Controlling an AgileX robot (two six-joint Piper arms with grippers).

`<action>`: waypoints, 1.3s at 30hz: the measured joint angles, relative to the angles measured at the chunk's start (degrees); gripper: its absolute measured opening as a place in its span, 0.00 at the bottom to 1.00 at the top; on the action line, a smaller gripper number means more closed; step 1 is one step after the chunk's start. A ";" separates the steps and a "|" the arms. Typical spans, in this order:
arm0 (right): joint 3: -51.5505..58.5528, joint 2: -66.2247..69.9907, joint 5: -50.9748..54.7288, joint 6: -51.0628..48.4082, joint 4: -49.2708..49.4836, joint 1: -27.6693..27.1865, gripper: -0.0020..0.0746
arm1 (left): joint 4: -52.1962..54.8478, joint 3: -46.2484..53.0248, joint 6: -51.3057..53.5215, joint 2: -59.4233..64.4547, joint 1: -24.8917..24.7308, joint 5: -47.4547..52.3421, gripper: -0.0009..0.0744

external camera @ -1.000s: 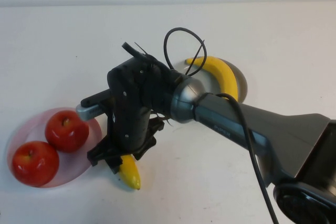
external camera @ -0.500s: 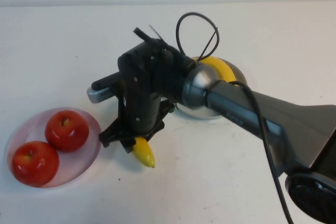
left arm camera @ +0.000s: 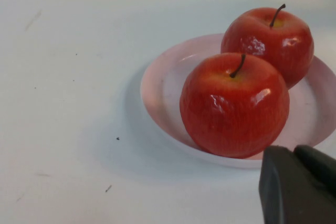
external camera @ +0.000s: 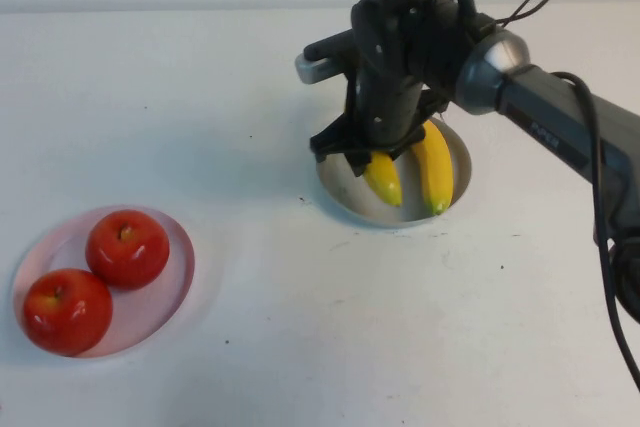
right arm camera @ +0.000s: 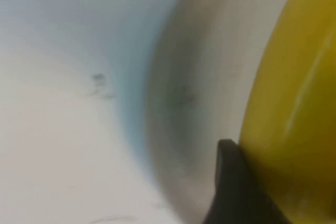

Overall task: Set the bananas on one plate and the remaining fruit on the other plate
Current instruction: Put another type of fruit in the right plate

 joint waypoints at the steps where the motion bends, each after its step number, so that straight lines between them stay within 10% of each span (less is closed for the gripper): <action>1: 0.00 0.32 0.00 -0.35 -0.13 -0.97 0.44 | 0.00 0.00 0.00 0.00 0.00 0.00 0.02; 39: -0.09 2.03 0.08 -12.84 6.85 -3.34 0.55 | 0.00 0.00 0.00 0.00 0.00 0.00 0.02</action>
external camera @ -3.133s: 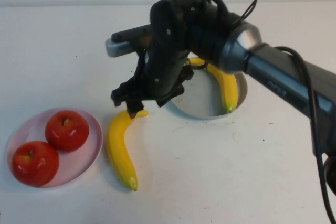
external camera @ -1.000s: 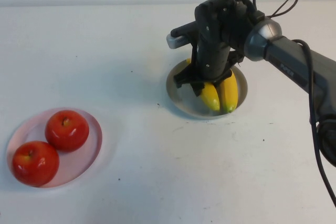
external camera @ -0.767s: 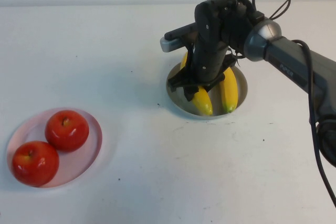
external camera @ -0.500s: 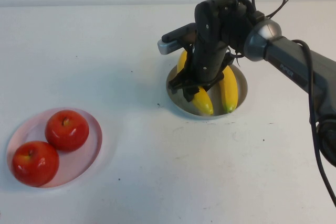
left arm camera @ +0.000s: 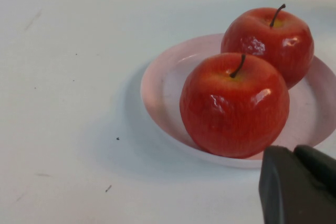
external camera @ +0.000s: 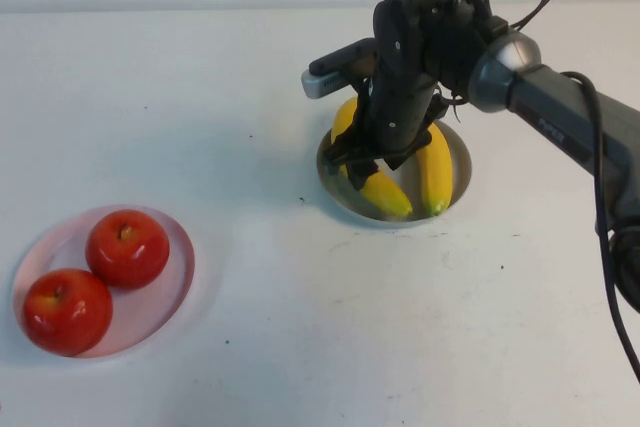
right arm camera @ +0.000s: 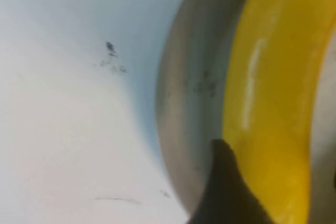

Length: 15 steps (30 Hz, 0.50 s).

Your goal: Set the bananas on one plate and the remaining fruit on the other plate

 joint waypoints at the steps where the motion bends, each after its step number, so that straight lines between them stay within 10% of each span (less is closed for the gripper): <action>1: 0.00 -0.56 0.00 0.00 0.45 0.00 0.52 | 0.00 0.00 0.00 0.00 0.00 0.00 0.02; 9: 0.76 -11.24 0.00 3.14 2.66 1.73 0.11 | 0.00 0.00 0.00 0.00 0.00 0.00 0.02; 15: 8.03 -22.60 0.20 2.93 4.71 2.96 0.02 | 0.00 0.00 0.00 0.00 0.00 0.00 0.02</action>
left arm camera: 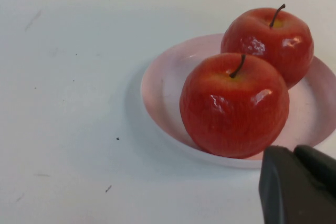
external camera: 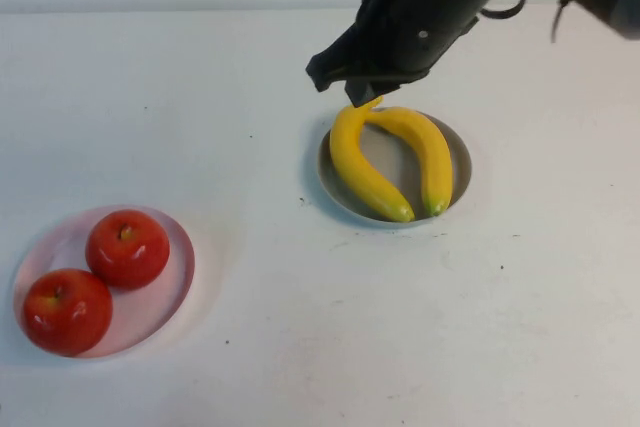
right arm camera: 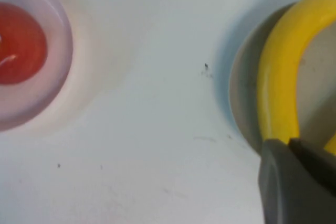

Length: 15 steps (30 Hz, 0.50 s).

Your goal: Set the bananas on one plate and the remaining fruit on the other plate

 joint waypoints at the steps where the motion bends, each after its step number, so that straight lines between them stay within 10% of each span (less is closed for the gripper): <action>1: 2.19 -2.36 0.00 0.00 0.00 0.00 0.01 | 0.00 0.00 0.00 0.00 0.00 0.00 0.02; 15: 35.03 -31.13 0.74 0.07 0.73 0.00 0.01 | 0.00 0.00 0.00 0.00 0.00 0.00 0.02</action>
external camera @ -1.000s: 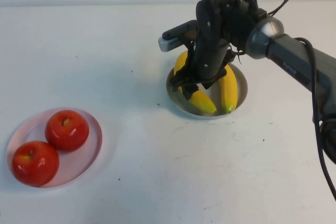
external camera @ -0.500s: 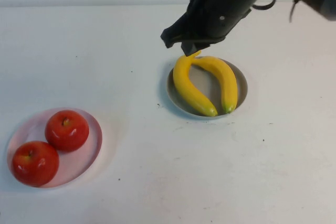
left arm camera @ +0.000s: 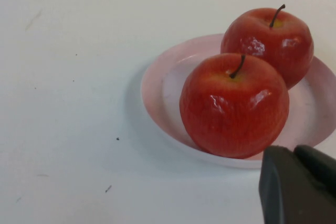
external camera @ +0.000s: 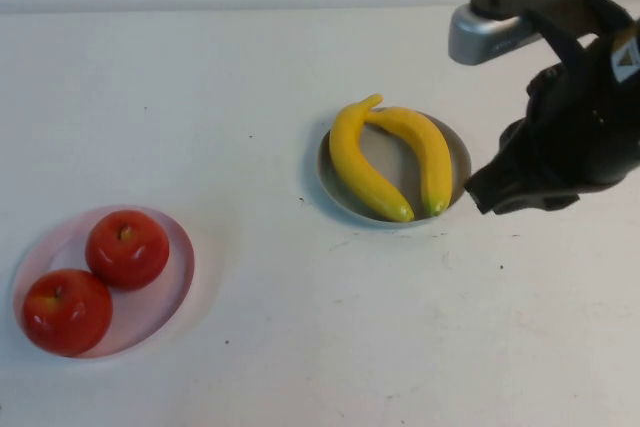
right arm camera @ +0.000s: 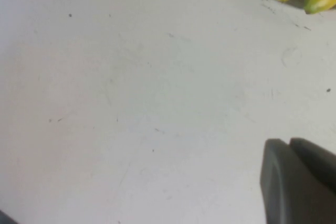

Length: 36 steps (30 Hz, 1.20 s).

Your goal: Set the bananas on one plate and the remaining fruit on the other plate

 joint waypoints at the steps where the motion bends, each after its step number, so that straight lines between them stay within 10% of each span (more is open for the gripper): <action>1: 0.87 -1.15 0.00 0.00 0.00 0.00 0.01 | 0.00 0.00 0.00 0.00 0.00 0.00 0.02; 14: 16.10 -12.42 -4.09 -0.41 -2.13 -0.94 0.01 | 0.00 0.00 0.00 0.00 0.00 0.00 0.02; 28: 73.41 -48.22 -66.91 -0.14 -2.89 -26.34 0.01 | 0.00 0.00 0.00 0.00 0.00 0.00 0.02; 36: 84.94 -65.76 -73.47 1.44 -2.89 -32.74 0.01 | 0.00 0.00 0.00 0.00 0.00 0.00 0.02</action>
